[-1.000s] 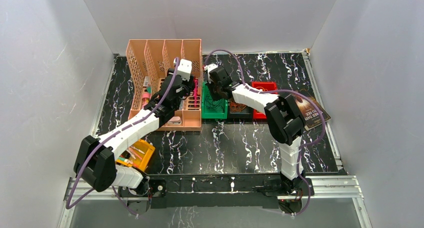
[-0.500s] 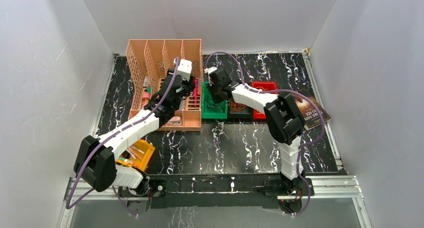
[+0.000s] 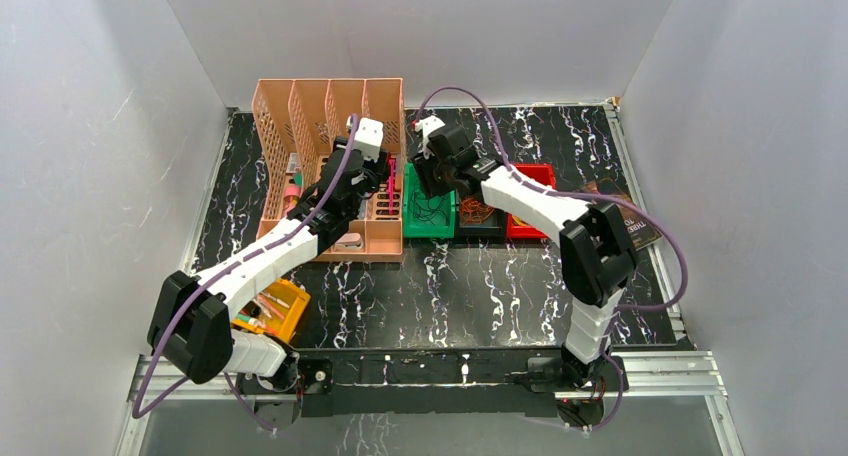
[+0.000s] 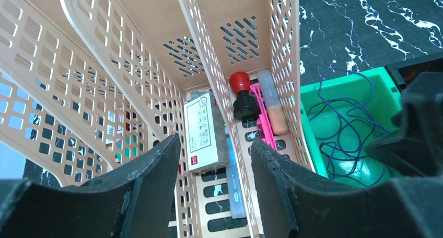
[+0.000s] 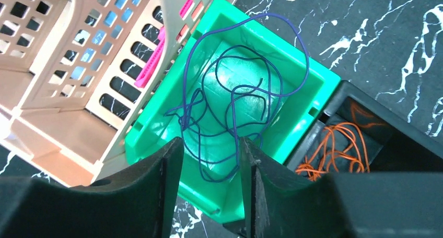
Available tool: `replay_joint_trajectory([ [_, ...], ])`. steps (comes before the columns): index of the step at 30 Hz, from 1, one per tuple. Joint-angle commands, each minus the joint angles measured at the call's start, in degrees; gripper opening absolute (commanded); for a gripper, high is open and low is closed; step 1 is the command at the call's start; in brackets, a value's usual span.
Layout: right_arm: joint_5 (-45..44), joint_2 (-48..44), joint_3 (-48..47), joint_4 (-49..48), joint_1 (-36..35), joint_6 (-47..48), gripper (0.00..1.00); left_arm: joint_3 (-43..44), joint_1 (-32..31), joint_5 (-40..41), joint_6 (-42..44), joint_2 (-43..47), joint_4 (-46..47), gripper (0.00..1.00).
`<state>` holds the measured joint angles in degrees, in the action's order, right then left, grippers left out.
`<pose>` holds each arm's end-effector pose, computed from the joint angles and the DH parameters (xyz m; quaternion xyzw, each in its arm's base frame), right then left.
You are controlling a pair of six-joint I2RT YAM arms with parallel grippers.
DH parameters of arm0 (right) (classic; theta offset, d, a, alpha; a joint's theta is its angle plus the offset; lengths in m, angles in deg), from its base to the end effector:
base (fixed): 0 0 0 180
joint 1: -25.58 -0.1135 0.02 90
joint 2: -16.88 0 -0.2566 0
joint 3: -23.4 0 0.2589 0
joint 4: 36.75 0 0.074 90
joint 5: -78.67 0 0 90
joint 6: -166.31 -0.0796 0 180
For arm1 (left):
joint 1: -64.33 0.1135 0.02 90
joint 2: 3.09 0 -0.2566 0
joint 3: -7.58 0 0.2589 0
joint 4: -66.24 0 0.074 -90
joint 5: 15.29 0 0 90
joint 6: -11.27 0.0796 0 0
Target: Untangle the cables
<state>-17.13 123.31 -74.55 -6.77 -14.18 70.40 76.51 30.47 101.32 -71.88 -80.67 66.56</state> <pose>0.3654 0.2935 0.2262 -0.2408 0.8668 0.1265 0.4179 0.3225 -0.1734 0.3041 0.1150 0.7427 0.0207 0.6594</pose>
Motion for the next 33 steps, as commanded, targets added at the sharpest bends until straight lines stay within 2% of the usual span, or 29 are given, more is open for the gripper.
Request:
replay_joint_trajectory([
  [1,0.2,-6.1,1.8,-0.9,0.2,-0.5,0.54,-0.4,0.3,0.7,0.2,1.9,1.8,0.52],
  [5,0.6,-8.7,2.3,-1.6,0.2,-1.2,0.59,-0.5,0.4,0.3,0.3,1.9,1.7,0.52],
  [11,1.0,-7.7,0.0,-2.2,0.2,-1.7,0.63,-0.3,0.3,0.3,0.1,1.6,1.5,0.52],
  [22,3.7,0.4,-6.2,-2.3,0.3,-1.5,0.59,-0.5,0.3,0.2,0.6,2.0,1.5,0.52],
  [26,0.0,2.3,-6.8,-2.7,0.3,-0.3,0.51,-0.7,0.3,0.2,0.9,2.2,1.7,0.52],
  [33,-3.4,3.5,-5.1,-3.3,0.2,0.9,0.22,-0.6,0.3,0.0,1.1,2.2,1.8,0.52],
])
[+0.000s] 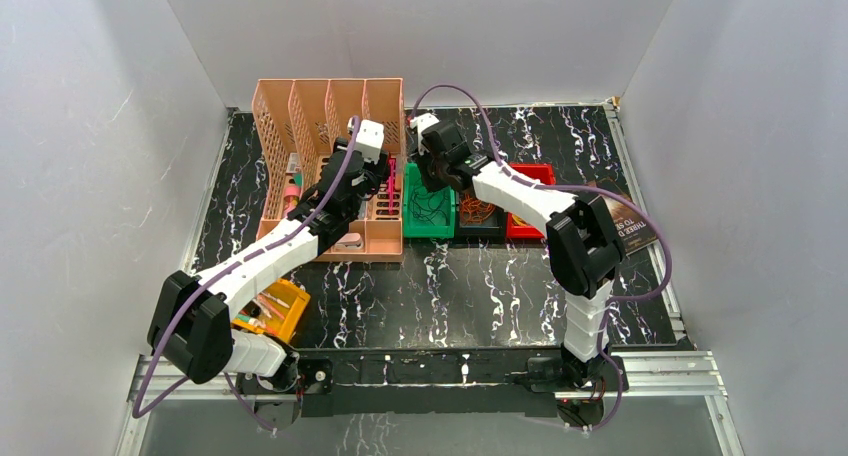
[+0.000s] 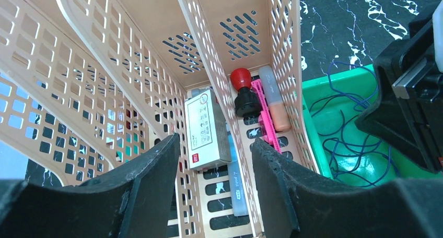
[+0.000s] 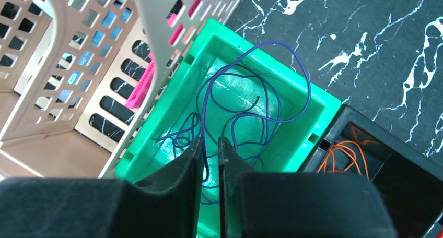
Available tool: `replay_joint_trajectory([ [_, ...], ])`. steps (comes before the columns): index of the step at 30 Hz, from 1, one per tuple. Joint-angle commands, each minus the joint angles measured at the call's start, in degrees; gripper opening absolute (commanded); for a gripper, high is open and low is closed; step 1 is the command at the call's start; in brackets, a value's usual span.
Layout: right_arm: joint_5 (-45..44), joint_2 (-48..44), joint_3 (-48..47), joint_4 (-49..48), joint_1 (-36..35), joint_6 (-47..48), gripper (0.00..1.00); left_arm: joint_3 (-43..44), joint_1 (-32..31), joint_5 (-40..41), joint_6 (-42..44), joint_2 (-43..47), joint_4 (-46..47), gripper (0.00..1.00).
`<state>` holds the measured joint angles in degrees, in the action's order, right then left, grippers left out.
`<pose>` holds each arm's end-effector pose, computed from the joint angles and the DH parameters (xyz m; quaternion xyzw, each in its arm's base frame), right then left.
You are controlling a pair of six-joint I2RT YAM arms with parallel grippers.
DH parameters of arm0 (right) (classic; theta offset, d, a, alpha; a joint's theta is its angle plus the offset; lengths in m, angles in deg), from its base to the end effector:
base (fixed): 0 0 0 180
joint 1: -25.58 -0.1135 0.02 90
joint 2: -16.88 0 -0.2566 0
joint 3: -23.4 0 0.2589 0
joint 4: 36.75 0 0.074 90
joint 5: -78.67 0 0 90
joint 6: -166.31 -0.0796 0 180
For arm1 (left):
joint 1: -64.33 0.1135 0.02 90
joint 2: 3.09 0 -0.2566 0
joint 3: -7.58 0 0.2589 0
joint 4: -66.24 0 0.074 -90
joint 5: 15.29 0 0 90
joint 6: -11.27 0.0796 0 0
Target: Untangle the cables
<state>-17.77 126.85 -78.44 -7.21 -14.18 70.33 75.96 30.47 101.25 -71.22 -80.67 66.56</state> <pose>0.3786 0.3034 0.2245 -0.2367 0.8647 0.1247 0.4252 0.3220 -0.1732 0.3003 0.1216 0.7445 0.0255 0.6560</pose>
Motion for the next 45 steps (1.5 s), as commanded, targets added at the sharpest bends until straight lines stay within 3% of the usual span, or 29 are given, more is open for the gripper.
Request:
replay_joint_trajectory([
  [1,-2.7,-0.1,-0.7,-3.2,0.3,0.8,0.19,-0.1,0.3,0.1,0.4,2.2,1.7,0.52],
  [3,-2.5,-0.3,0.4,-3.8,0.3,0.2,0.12,-0.1,0.4,0.0,0.6,2.1,1.8,0.52],
  [11,5.2,-0.7,2.2,-3.7,0.3,-3.2,0.0,-0.1,0.4,0.0,0.7,2.3,1.7,0.52],
  [26,11.3,-5.0,7.0,0.4,0.3,-9.2,0.0,-0.2,0.4,-0.1,0.7,2.3,1.7,0.52],
  [36,7.4,-3.7,5.5,1.5,0.5,-9.4,0.0,-0.2,0.3,-0.2,0.7,1.9,1.7,0.53],
  [45,0.9,1.2,3.4,-5.3,0.7,-5.9,0.0,-0.2,0.4,-0.2,0.8,2.0,1.7,0.53],
])
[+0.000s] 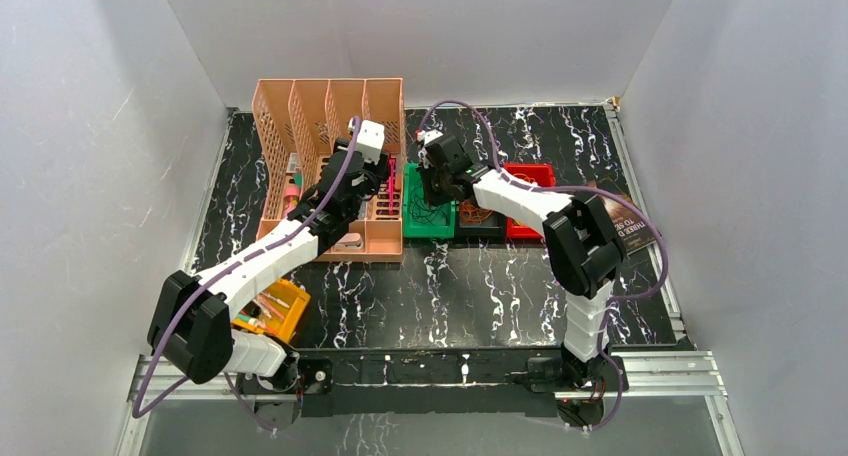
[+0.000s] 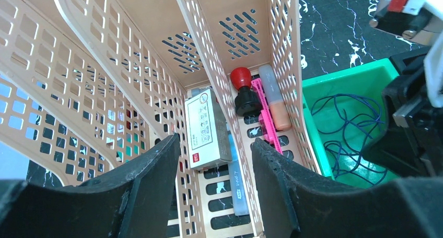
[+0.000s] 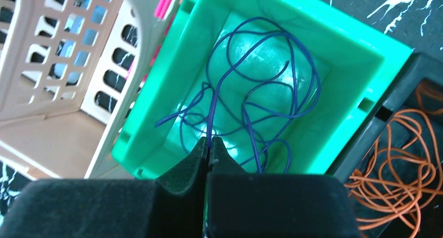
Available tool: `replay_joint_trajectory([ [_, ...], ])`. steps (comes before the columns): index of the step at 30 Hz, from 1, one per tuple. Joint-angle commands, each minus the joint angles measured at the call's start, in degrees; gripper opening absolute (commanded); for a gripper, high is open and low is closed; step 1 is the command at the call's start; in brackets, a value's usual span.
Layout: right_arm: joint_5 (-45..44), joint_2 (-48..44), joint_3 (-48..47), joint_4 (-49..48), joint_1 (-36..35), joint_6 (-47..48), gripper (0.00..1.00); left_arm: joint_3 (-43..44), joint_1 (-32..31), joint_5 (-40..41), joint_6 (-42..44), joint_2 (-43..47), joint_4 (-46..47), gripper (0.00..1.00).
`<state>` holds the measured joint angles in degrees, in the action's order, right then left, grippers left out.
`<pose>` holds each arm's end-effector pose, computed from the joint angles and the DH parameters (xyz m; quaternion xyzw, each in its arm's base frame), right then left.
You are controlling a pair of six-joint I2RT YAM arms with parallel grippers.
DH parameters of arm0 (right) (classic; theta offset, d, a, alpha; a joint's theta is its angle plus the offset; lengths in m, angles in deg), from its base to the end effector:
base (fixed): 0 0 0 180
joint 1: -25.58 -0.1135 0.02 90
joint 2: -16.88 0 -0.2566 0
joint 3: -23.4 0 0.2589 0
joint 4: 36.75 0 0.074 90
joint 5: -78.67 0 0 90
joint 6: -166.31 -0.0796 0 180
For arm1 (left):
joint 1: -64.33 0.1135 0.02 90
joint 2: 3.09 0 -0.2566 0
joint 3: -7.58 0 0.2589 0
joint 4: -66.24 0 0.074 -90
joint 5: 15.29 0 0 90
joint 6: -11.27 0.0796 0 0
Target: Untangle the cables
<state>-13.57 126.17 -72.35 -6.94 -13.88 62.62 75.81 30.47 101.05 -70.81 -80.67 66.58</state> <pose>0.3634 0.2951 0.1897 -0.1972 0.8967 0.1610 0.3621 0.3218 -0.1734 0.2993 0.1258 0.7445 0.0269 0.6551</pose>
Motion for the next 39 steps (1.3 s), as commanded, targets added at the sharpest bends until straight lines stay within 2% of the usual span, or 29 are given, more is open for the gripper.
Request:
replay_joint_trajectory([
  [1,-3.5,2.4,-2.9,-6.4,0.4,2.0,0.0,-0.1,0.3,0.0,0.4,2.0,1.7,0.53],
  [10,-4.3,5.9,-3.5,-11.3,0.5,2.2,0.0,-0.1,0.3,-0.2,0.5,2.0,1.8,0.53],
  [21,-2.2,7.5,-3.2,-12.2,0.4,3.1,0.01,-0.2,0.4,-0.1,0.7,2.2,1.9,0.53],
  [39,-3.9,-1.2,-2.9,-9.8,0.4,4.4,0.42,-0.2,0.4,0.6,1.1,2.5,2.1,0.53],
])
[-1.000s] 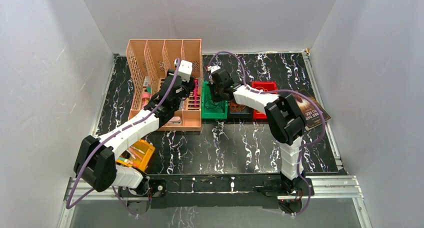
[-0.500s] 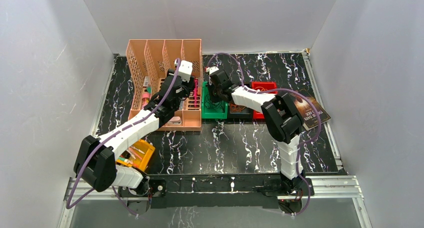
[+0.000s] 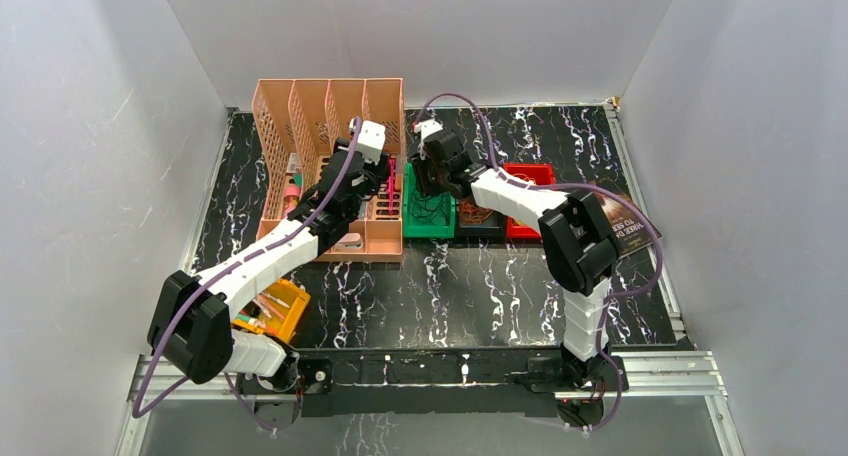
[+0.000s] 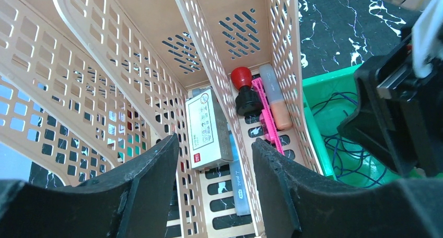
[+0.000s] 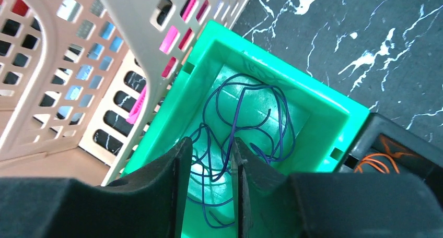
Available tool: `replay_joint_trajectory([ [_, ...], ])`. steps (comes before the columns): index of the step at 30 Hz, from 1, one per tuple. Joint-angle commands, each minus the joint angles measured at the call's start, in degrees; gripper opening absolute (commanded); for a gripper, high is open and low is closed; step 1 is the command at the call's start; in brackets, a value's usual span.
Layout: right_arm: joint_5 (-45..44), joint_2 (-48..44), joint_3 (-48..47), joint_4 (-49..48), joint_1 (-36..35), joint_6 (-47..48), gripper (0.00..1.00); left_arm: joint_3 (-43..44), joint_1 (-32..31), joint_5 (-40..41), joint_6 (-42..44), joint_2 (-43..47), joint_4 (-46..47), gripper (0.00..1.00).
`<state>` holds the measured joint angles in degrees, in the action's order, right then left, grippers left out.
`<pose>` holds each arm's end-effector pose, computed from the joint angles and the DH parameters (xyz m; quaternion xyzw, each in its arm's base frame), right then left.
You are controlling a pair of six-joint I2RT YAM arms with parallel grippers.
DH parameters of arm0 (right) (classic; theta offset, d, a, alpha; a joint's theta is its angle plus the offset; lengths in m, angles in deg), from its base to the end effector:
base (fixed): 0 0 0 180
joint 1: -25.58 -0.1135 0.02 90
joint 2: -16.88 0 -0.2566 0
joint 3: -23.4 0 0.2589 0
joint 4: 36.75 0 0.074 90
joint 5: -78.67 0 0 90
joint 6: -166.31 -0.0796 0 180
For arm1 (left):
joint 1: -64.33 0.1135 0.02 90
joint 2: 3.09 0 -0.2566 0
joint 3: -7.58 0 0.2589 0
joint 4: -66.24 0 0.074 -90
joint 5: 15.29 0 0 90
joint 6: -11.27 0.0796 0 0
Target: Untangle the cables
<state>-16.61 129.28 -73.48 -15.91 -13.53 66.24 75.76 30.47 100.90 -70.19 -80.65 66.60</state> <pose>0.3853 0.3038 0.1906 -0.2034 0.8682 0.1502 0.4269 0.3217 -0.1735 0.2991 0.1307 0.7438 0.0295 0.6548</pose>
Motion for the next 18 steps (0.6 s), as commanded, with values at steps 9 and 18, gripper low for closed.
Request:
replay_joint_trajectory([
  [9,-2.5,-10.3,0.8,-0.7,0.1,0.8,0.51,-0.2,0.3,0.9,0.5,2.4,2.0,0.54],
  [18,-9.5,-16.6,5.0,2.3,0.1,1.3,0.54,-0.1,0.4,0.7,0.4,2.4,1.9,0.54],
])
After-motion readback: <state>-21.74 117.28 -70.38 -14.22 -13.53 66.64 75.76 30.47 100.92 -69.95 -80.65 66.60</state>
